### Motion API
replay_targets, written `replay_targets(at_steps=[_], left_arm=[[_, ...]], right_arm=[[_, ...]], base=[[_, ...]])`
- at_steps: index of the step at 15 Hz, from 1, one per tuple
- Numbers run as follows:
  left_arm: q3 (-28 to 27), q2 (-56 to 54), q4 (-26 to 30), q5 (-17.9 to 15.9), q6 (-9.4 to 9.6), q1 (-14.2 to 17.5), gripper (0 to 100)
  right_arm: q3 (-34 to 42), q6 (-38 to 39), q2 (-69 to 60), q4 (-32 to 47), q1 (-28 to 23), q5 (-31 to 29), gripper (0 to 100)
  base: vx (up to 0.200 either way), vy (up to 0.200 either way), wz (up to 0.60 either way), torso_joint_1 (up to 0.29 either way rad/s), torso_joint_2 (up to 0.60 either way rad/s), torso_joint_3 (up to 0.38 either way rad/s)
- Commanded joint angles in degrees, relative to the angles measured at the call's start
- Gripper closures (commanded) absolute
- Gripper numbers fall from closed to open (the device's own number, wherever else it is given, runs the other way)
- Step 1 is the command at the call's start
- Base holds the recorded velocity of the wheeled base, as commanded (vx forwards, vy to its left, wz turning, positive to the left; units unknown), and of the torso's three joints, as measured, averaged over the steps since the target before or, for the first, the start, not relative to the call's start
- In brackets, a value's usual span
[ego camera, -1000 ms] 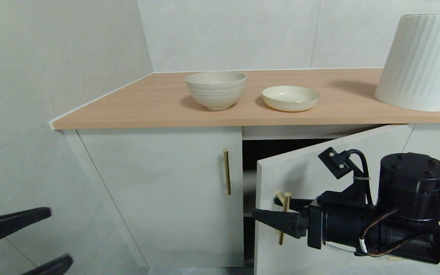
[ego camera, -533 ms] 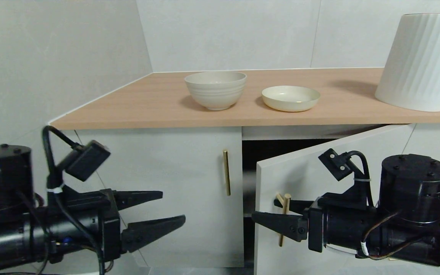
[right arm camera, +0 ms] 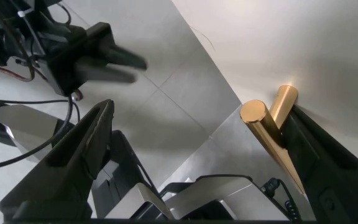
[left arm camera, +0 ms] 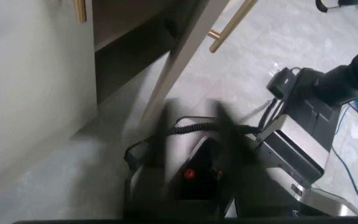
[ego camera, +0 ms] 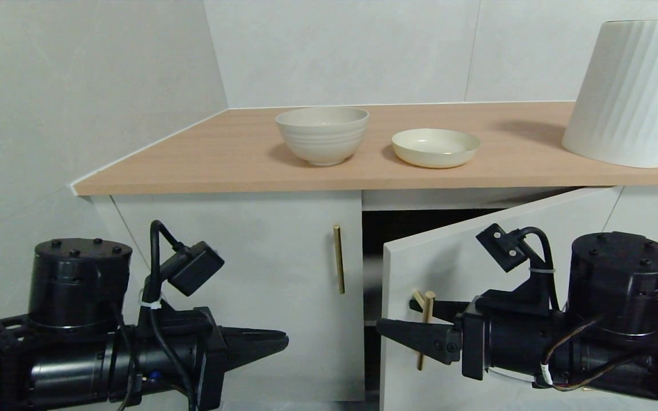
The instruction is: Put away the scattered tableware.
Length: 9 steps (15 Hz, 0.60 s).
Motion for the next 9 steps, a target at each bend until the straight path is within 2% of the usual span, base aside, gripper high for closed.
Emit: replay_targets(at_steps=[1,2,6,7,8,9], left_arm=[[-0.19,0.97,0.01,-0.08,0.12,-0.10,100],[-0.37,1.41,-0.34,-0.08,0.20,-0.46,100],[-1.07,8.79,-15.28,0.89,0.38,-3.88,100],[-3.71,14.24,-23.02,2.91,0.12,-5.91,100],[-5.91,17.49,-24.16,5.81,0.03,-7.31,100],[-6.78,19.25,-24.43,6.86,-0.23,-8.01,100]], right_arm=[[-0.02,0.01,0.10,0.05,0.04,-0.04,0],[0.07,0.01,0.10,0.05,0.04,-0.04,0],[0.07,-0.17,-0.08,0.05,0.04,-0.12,0],[0.07,-0.17,-0.34,0.05,0.04,-0.12,0],[0.16,-0.17,-1.13,0.05,0.04,-0.12,0],[0.16,-0.17,-1.48,0.05,0.04,-0.12,0]], base=[[0.000,0.000,0.00,0.000,0.00,0.000],[0.000,0.000,0.00,0.000,0.00,0.000],[0.000,0.000,0.00,0.000,0.00,0.000],[0.000,0.000,0.00,0.000,0.00,0.000],[0.000,0.000,0.00,0.000,0.00,0.000],[0.000,0.000,0.00,0.000,0.00,0.000]])
